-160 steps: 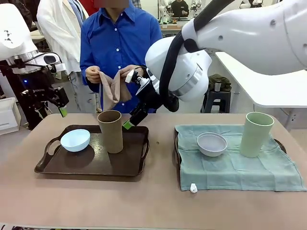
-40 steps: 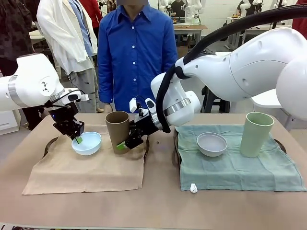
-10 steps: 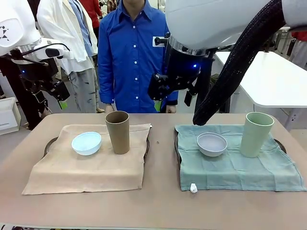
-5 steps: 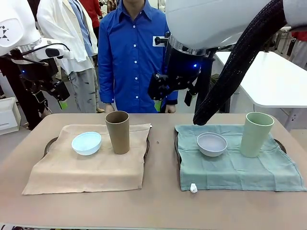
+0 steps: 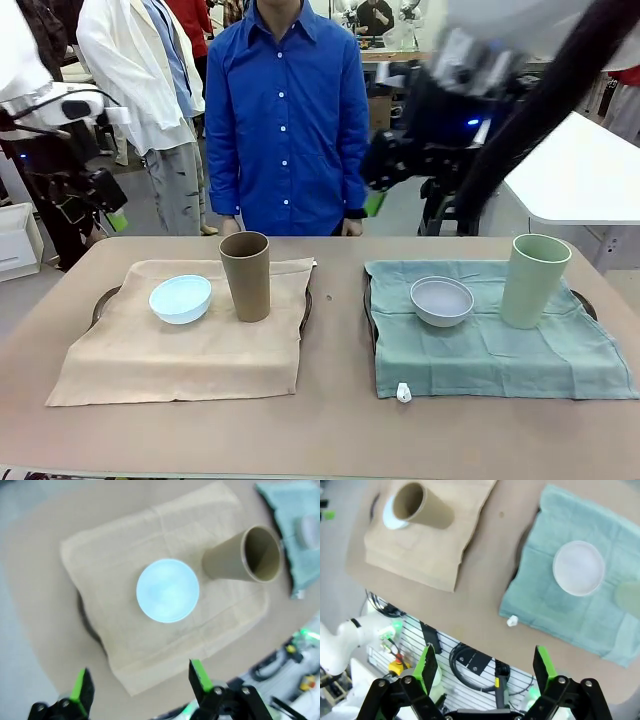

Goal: Set up a tray with a mat and arrange the tableware.
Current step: Place the Picnic Bowl and Reusable plastic cup back onto the Handle tray in front of the human's position.

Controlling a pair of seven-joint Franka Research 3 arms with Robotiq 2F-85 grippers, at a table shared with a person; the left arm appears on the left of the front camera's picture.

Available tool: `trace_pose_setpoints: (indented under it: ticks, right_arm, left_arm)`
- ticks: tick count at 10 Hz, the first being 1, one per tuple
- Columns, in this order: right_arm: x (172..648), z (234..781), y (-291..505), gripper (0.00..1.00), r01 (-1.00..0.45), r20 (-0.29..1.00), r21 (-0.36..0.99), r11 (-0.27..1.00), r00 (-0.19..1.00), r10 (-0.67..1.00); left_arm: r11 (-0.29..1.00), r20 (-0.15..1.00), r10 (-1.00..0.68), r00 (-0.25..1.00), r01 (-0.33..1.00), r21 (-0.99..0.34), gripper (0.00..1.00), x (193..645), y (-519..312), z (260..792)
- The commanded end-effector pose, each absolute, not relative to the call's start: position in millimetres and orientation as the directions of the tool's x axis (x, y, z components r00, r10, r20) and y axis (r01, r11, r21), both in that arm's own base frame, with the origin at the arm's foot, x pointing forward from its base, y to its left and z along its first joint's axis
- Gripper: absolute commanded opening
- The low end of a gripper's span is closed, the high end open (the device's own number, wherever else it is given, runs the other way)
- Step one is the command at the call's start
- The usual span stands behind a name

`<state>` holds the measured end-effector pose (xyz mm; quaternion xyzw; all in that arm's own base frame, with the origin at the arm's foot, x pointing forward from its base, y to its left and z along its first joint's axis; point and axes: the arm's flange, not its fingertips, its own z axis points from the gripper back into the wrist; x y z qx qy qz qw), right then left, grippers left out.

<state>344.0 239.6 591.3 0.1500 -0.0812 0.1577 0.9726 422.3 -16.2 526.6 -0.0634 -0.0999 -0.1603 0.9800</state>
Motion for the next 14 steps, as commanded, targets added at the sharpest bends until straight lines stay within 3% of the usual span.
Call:
trace_pose_setpoints:
  ticks: [1,4,7,10,11,14]
  right_arm:
    - [334.8,592.0,192.6,1.00,-0.249,0.225,0.338,0.908,0.958,0.179]
    - [324.9,603.9,100.3,1.00,-0.158,0.292,0.525,0.836,0.956,-0.003]
    - [296.3,603.7,6.9,1.00,-0.061,0.276,0.686,0.725,0.944,-0.180]
    - [274.9,604.2,-60.8,1.00,-0.009,0.248,0.742,0.671,0.933,-0.261]
    - [273.0,608.5,-66.9,1.00,-0.027,0.264,0.715,0.698,0.935,-0.235]
    - [278.1,607.8,-53.1,1.00,0.014,0.242,0.722,0.692,0.932,-0.271]
  left_arm:
    - [0.925,0.272,-0.204,0.940,0.276,-0.261,1.00,409.8,10.8,526.9]
    - [0.860,0.310,-0.099,0.946,0.238,-0.452,1.00,404.9,60.5,534.1]
    - [0.791,0.324,-0.026,0.946,0.218,-0.571,1.00,406.7,97.1,546.2]
    - [0.743,0.306,-0.015,0.952,0.215,-0.633,1.00,413.6,127.1,563.9]
    - [0.785,0.305,-0.076,0.949,0.246,-0.568,1.00,412.7,129.3,565.6]
    - [0.772,0.314,-0.002,0.950,0.201,-0.603,1.00,405.7,113.5,559.5]
